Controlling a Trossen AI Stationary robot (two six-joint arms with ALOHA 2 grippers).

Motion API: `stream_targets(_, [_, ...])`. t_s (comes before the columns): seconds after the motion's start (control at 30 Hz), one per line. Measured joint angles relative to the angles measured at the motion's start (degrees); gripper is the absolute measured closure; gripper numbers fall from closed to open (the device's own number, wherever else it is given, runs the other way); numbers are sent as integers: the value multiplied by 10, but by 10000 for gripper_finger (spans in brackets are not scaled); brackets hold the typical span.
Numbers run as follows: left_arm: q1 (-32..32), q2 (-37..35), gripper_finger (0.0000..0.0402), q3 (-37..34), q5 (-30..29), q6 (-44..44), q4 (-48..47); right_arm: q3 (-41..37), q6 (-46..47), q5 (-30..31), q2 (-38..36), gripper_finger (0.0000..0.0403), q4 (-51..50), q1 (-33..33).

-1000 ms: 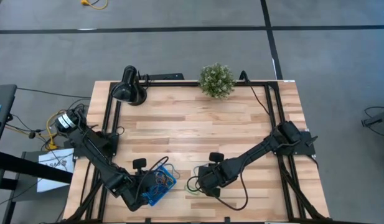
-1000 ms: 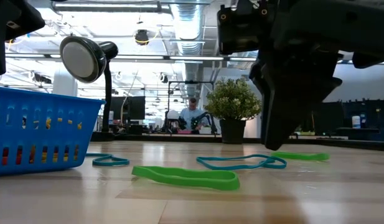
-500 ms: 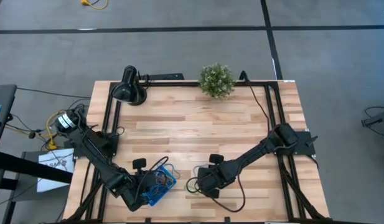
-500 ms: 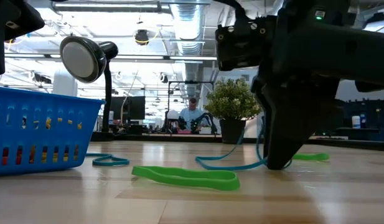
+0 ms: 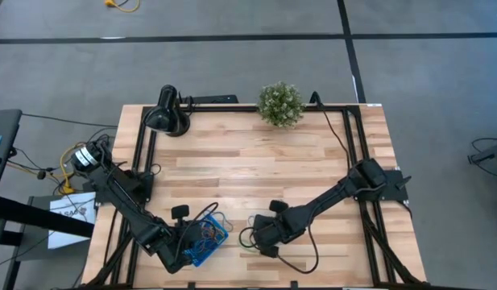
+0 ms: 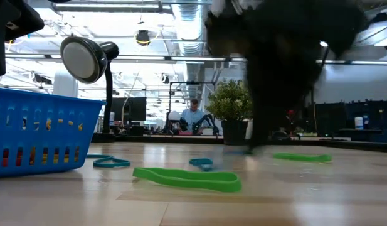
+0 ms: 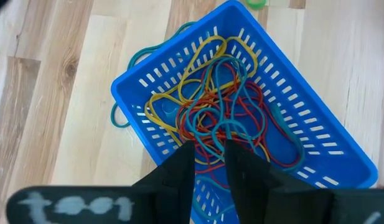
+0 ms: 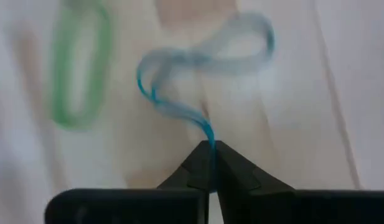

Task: Pick and place rubber bands into bin
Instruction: Put the blue rubber band into the blue basket

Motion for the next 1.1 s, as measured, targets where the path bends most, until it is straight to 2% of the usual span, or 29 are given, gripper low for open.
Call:
stream_targets(0.1, [1,0,324,0,-3,2,0,18,-45,38,-18,399,72,6])
stream_targets(0.23, [1,0,324,0,-27,-7,0,48,-153,80,-30,400,206,10])
stream_targets(0.37, [1,-1,324,0,-33,-45,0,76,-291,85,-31,400,364,13])
stream_targets(0.47, [-10,-18,324,0,-58,-64,-8,79,-349,70,-28,401,465,9])
stream_targets(0.6, [-28,-66,324,1,-140,-80,-37,79,-356,37,-3,402,523,-2])
stream_targets(0.77, [-48,-143,324,1,-217,-102,-108,80,-346,26,36,402,574,-11])
stream_targets(0.9, [-52,-185,324,1,-243,-99,-126,83,-335,9,82,402,612,-22])
stream_targets(1.0, [-51,-198,324,1,-250,-94,-126,112,-323,2,113,402,623,-31])
stream_targets(1.1, [-51,-200,324,1,-251,-93,-131,148,-316,-29,146,402,622,-40])
